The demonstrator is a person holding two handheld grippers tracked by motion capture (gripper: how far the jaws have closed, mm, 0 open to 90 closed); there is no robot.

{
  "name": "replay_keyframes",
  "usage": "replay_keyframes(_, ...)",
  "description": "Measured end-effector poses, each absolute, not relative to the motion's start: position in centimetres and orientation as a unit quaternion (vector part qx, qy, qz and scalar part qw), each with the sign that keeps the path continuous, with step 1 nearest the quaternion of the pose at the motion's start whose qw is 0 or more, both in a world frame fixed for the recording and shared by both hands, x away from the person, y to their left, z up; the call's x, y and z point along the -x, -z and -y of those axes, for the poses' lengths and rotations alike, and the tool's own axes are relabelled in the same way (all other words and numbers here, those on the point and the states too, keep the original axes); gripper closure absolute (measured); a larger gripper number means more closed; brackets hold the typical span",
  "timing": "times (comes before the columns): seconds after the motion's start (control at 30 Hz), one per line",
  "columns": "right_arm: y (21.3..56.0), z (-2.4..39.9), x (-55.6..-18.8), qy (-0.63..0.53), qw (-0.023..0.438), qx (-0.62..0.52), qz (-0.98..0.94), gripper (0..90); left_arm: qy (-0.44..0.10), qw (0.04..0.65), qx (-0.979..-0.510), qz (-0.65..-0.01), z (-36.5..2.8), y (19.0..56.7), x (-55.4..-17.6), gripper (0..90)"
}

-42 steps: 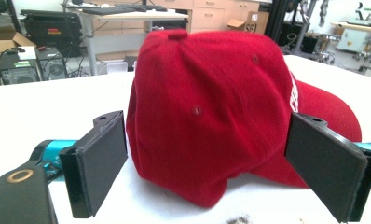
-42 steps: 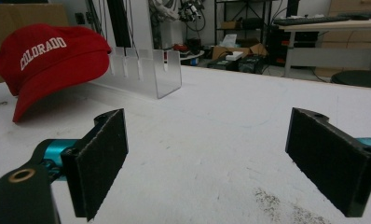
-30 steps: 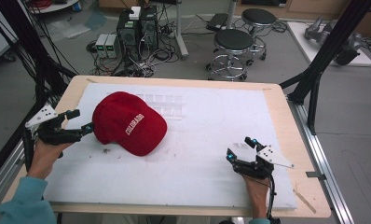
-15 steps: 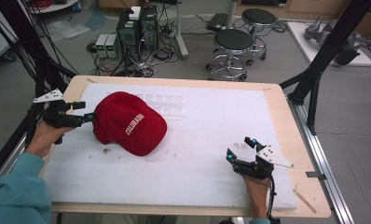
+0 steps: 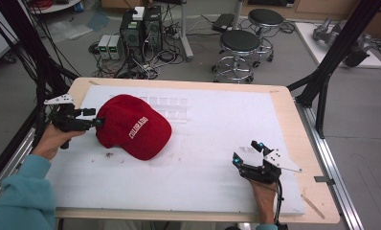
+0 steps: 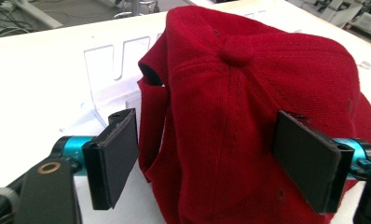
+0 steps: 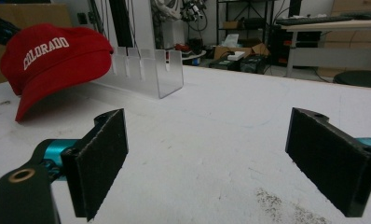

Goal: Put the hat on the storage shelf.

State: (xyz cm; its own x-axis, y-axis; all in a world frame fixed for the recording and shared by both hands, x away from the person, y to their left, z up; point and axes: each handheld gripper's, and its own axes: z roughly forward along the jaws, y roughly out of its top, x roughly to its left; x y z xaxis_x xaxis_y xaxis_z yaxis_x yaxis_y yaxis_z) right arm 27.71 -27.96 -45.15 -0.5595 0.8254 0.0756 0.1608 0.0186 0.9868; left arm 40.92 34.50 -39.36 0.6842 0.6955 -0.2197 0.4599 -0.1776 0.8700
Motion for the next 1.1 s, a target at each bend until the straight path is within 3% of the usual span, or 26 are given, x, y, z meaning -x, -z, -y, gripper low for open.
replay_keyframes(0.37, 45.2, 28.0, -27.7, -0.593, 0.281, -0.378, -0.653, 11.9, -0.088, 0.505, -0.768, -0.384, -33.8, 40.3, -41.6, 29.6)
replay_keyframes(0.5, 45.1, 28.0, -27.7, -0.592, 0.281, -0.378, -0.654, 11.9, -0.089, 0.506, -0.770, -0.377, -33.7, 40.3, -41.6, 39.9)
replay_keyframes(0.63, 45.1, 28.0, -27.7, -0.592, 0.281, -0.380, -0.653, 11.9, -0.091, 0.504, -0.777, -0.366, -33.4, 40.2, -41.4, 63.7)
replay_keyframes(0.77, 45.1, 27.9, -27.7, -0.591, 0.279, -0.381, -0.654, 11.9, -0.081, 0.506, -0.777, -0.364, -33.2, 39.9, -41.2, 74.2)
replay_keyframes(0.8, 45.1, 27.9, -27.7, -0.591, 0.280, -0.381, -0.654, 11.9, -0.078, 0.509, -0.776, -0.364, -33.2, 39.9, -41.1, 80.3)
replay_keyframes(1.1, 45.1, 27.9, -27.7, -0.590, 0.282, -0.379, -0.654, 11.9, -0.076, 0.517, -0.769, -0.368, -33.1, 39.3, -40.7, 85.0)
